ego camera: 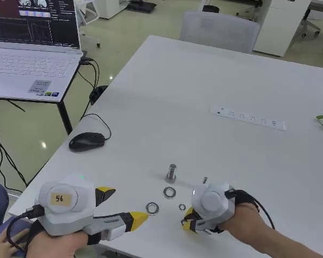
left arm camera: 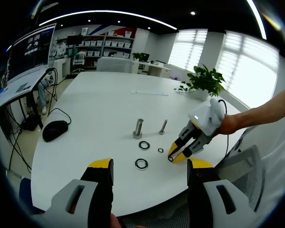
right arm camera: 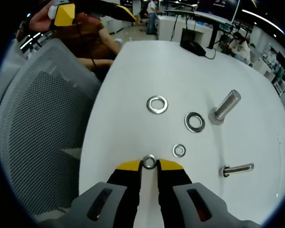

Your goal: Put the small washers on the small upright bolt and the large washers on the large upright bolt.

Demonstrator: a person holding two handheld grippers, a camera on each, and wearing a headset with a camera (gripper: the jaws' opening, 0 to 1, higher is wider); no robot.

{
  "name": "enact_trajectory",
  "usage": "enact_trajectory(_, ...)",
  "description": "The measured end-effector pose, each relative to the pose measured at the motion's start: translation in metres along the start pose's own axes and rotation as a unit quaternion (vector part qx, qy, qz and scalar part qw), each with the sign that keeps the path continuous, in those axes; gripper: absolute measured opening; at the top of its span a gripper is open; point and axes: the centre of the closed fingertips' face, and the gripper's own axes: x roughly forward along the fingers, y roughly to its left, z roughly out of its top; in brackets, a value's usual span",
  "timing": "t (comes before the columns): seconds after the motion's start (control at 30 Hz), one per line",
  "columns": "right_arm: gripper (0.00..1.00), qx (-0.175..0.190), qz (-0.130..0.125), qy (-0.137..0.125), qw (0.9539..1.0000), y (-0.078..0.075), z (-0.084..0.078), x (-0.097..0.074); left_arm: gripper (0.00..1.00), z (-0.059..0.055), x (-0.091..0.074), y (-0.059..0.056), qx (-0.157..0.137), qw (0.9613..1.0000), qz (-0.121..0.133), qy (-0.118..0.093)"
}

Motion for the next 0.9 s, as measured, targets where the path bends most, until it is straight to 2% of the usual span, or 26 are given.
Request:
enact_trajectory(0.17, 0.13, -0.007, -0.006, 0.001, 1.0000, 0.003, -0.002, -0.002, 0.62, 0.000, -0.002, 0.001, -0.001, 1.0000, 0.003, 0.000)
enact_trajectory(0.37, 0.13, 0.021, -0.019, -0.005, 0.9996, -0.004, -0.009, -0.008, 0.62, -0.002, -0.002, 0.002, -0.003, 1.0000, 0.003, 0.001)
enact_trajectory(0.67, 0.13, 0.068, -0.060, -0.022, 0.9956, -0.031, -0.017, -0.034, 0.62, -0.001, -0.001, 0.000, -0.003, 1.0000, 0.001, 0.000)
enact_trajectory(0.9, 0.13, 0.089, -0.107, -0.043, 0.9893, -0.062, -0.015, -0.067, 0.61, -0.001, 0.002, -0.001, -0.002, 1.0000, -0.002, 0.001)
